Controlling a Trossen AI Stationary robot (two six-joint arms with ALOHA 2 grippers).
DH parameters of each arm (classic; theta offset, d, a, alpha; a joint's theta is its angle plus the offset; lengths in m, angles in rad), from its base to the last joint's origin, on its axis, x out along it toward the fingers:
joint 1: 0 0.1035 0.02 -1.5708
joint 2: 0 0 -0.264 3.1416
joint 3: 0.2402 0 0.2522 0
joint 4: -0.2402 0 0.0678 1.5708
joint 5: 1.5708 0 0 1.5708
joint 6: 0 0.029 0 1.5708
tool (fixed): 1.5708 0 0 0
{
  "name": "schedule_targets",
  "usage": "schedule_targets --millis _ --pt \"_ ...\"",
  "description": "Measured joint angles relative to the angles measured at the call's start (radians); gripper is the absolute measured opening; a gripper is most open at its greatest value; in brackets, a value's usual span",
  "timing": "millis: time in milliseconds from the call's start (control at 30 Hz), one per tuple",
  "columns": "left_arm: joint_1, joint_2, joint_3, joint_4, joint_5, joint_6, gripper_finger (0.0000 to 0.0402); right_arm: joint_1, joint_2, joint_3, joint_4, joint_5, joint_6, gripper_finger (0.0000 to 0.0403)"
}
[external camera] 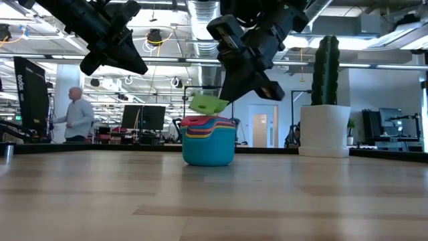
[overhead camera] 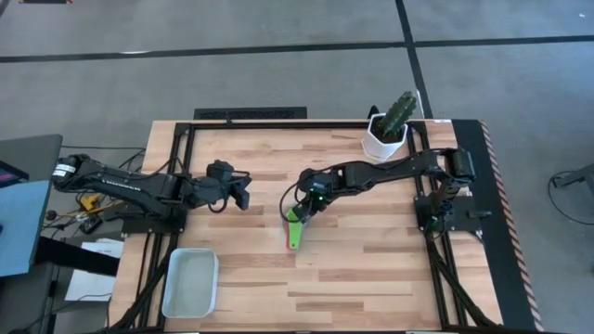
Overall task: Nest measuring cups in basket
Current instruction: Stack the green measuring cup on top of the pink measuring cup, then put the nested measuring cups into the white bin
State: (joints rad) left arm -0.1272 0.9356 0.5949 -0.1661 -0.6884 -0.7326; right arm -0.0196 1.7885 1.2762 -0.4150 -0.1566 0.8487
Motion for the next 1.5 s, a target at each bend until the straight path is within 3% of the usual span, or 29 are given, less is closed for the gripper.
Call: schedule_targets --millis 833,1267,1500 --pt "0.0 0.0 0.0 -0.001 0.001 -0.035 0.0023 -0.009 0.0 0.0 -0.027 -0.036 0.078 0.0056" --pt "0.0 0.0 0.0 0.0 0.038 -0.071 0.0023 -0.008 -0.002 0.0 -0.011 -0.011 0.058 0.0189" --pt "0.0 0.0 0.0 0.005 0.051 -0.089 0.0023 0.036 -0.099 0.0 -0.04 0.065 0.042 0.0214"
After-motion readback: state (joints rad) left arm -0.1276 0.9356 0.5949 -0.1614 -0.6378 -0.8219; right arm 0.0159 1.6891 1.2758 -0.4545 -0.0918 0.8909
